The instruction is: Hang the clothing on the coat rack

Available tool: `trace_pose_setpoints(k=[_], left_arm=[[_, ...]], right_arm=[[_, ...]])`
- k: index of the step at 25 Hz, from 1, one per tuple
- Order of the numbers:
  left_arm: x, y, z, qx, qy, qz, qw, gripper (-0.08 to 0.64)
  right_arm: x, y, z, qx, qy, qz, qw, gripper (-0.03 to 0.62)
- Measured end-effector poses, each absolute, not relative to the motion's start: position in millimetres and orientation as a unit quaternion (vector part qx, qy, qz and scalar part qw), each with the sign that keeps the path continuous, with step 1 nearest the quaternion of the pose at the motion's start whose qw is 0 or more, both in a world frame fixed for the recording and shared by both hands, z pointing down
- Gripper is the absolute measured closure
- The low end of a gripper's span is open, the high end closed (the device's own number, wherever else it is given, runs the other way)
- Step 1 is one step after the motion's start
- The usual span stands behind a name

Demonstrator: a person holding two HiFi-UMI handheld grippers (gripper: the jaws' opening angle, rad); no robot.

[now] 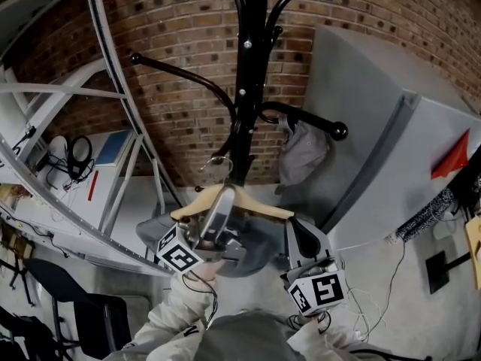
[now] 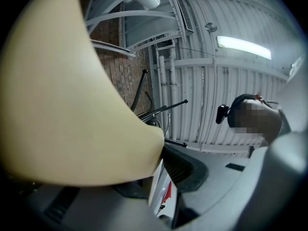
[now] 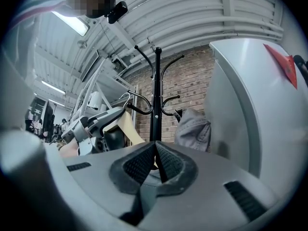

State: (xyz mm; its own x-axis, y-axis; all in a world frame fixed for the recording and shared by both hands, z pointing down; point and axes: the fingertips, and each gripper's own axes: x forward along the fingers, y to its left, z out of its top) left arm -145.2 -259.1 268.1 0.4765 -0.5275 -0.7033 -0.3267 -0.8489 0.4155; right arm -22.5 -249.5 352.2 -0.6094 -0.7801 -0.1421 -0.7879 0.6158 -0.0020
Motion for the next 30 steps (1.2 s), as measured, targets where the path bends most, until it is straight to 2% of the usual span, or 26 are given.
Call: trace_pose_setpoints(k=[30], left_arm=[[-155, -337, 303, 0.832, -0.28, -0.454, 0.15, 0.466]], right_arm=[[-14, -290, 373, -0.444, 0.895, -0.003, 0.05, 0.569]])
